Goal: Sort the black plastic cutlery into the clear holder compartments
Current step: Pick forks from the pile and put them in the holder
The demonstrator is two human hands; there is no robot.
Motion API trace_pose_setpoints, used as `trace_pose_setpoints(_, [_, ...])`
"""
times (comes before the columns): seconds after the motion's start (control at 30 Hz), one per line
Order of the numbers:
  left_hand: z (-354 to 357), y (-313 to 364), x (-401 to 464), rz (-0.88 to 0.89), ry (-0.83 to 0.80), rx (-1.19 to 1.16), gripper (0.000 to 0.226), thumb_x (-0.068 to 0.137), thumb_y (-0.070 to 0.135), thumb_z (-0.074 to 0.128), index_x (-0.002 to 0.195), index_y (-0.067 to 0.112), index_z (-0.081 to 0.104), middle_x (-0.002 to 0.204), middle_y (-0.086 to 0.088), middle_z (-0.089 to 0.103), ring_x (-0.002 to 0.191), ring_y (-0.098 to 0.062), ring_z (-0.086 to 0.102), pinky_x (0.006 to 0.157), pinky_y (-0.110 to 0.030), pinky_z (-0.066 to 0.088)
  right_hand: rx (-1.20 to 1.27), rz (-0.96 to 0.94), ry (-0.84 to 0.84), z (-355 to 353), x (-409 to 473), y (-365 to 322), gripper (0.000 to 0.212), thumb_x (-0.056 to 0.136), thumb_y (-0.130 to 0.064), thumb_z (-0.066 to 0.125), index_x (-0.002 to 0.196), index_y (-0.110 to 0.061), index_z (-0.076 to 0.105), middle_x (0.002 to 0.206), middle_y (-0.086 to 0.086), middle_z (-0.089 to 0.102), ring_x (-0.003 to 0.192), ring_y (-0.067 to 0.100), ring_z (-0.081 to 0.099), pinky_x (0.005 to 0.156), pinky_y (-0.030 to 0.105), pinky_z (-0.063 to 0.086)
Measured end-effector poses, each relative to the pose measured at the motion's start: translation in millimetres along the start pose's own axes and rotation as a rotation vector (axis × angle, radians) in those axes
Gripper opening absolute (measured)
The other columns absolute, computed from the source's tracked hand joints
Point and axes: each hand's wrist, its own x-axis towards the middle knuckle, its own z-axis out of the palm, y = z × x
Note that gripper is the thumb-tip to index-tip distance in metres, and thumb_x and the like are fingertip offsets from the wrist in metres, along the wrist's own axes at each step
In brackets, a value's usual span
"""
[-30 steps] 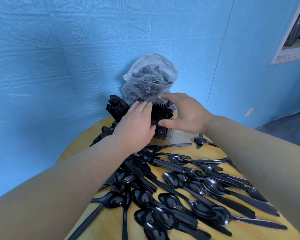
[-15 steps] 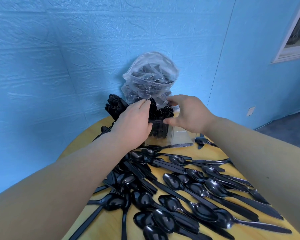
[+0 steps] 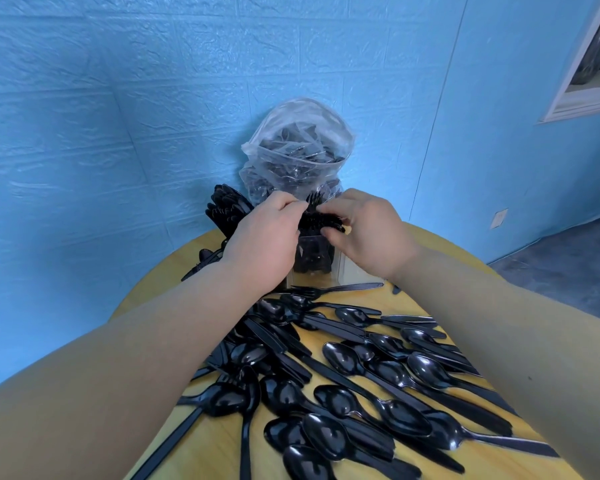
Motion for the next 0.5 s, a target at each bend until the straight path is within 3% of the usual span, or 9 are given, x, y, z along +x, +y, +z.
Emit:
trace_pose_setpoints(0.1, [0.8, -0.9, -6.2, 0.027, 0.007, -0.016, 0.051, 0.092, 0.006, 0.054, 0.141, 0.008, 0.042, 0.138, -0.009, 0.045, 0.118, -0.025, 0.050, 0.097, -0.035, 0.042, -0.081, 0.002, -0.075, 4.2, -8.3, 0.8, 0.049, 0.089, -0.030, 0.061, 0.135, -0.022, 0.050, 0.121, 0.003, 0.058, 0.113, 0.023, 0.051, 0.089, 0.043, 0.046])
trace_pose_setpoints(0.27, [-3.3, -2.8, -17.2, 0.044, 0.026, -0.020, 0.056, 0.092, 0.010, 0.055, 0.145, 0.009, 0.035, 0.147, -0.006, 0.038, 0.135, -0.020, 0.036, 0.109, -0.026, 0.026, -0.093, 0.025, -0.114, -6.1, -16.8, 0.0, 0.064, 0.090, -0.033, 0.061, 0.146, -0.019, 0.033, 0.133, 0.004, 0.049, 0.124, 0.022, 0.042, 0.100, 0.033, 0.034])
trace_pose_setpoints(0.5, [-22.5, -0.3, -47.7, 0.023, -0.004, -0.042, 0.052, 0.096, 0.018, 0.052, 0.145, 0.016, 0.036, 0.149, 0.003, 0.035, 0.134, -0.013, 0.036, 0.106, -0.020, 0.025, -0.069, -0.013, 0.012, -20.4, -38.1, -15.8, 0.054, 0.089, -0.025, 0.062, 0.139, -0.019, 0.045, 0.126, 0.004, 0.053, 0.117, 0.024, 0.048, 0.094, 0.030, 0.037])
